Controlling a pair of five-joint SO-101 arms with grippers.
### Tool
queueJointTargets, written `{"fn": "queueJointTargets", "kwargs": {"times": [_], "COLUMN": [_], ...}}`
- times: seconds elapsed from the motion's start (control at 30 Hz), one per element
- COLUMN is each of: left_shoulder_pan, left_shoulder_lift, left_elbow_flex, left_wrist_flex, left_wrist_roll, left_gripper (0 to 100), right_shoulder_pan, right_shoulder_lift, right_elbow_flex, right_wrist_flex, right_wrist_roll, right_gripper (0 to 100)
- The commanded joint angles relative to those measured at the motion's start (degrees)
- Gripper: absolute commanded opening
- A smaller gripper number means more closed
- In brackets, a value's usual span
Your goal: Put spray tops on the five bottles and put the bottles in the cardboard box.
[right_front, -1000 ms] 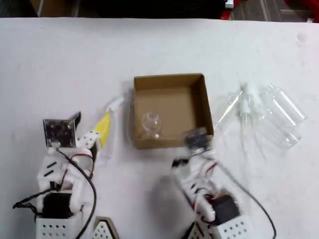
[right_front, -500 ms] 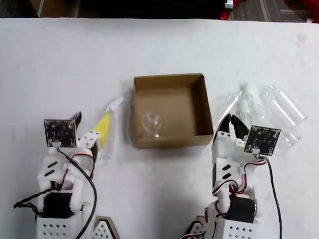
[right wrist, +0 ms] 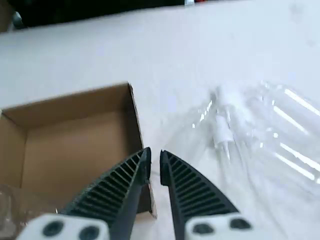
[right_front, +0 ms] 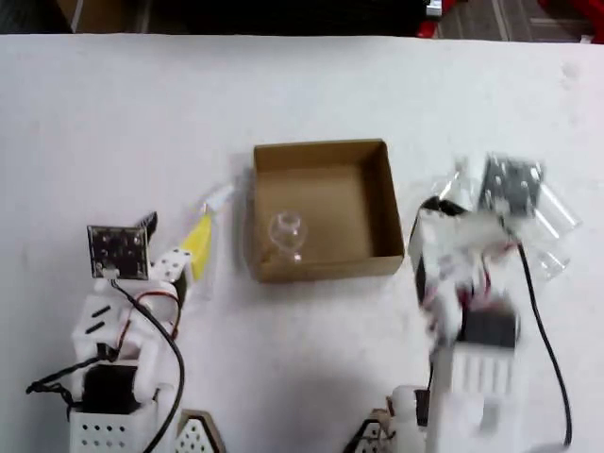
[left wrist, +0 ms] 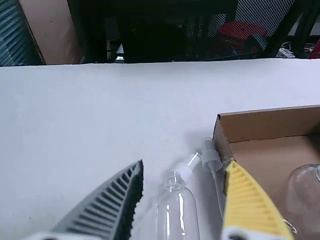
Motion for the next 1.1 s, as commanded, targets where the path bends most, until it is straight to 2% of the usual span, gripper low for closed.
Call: {"fn": "queueJointTargets", "kwargs": {"times": [0.0, 0.1, 0.17, 0.37, 0.5, 0.6, 0.77, 1.07], "left_shoulder_pan": [0.5, 0.5, 0.6, 0.4, -1.2, -1.5, -1.5, -1.5], "left_shoulder_lift": [-0.6, 0.3, 2.9, 22.5, 36.3, 41.8, 44.8, 46.7], "left_elbow_flex": [-0.1, -0.4, -1.2, -7.8, -13.7, -16.1, -16.1, -16.1], "left_wrist_flex": [-1.1, -1.5, -2.3, -7.5, -8.4, -9.1, -12.9, -14.2], "left_wrist_roll": [-1.5, -2.9, -3.0, -2.8, -2.6, -1.1, -0.5, -0.4], "left_gripper": [24, 24, 24, 24, 24, 24, 24, 24], "right_shoulder_pan": [4.4, 9.0, 9.6, 3.5, -0.1, -0.7, -1.5, -4.4], "right_shoulder_lift": [26.1, 38.1, 44.3, 55.7, 58.2, 58.2, 58.8, 58.2], "right_elbow_flex": [-15.0, -23.9, -27.8, -29.6, -29.6, -29.5, -29.4, -25.7], "right_wrist_flex": [7.2, 13.5, 16.7, 17.8, 17.8, 18.0, 18.2, 18.2], "right_wrist_roll": [0.6, 0.7, 0.8, 6.2, 6.8, 6.8, 7.2, 7.3], "right_gripper": [1.6, 1.7, 1.7, 1.7, 1.7, 1.7, 1.7, 1.7]}}
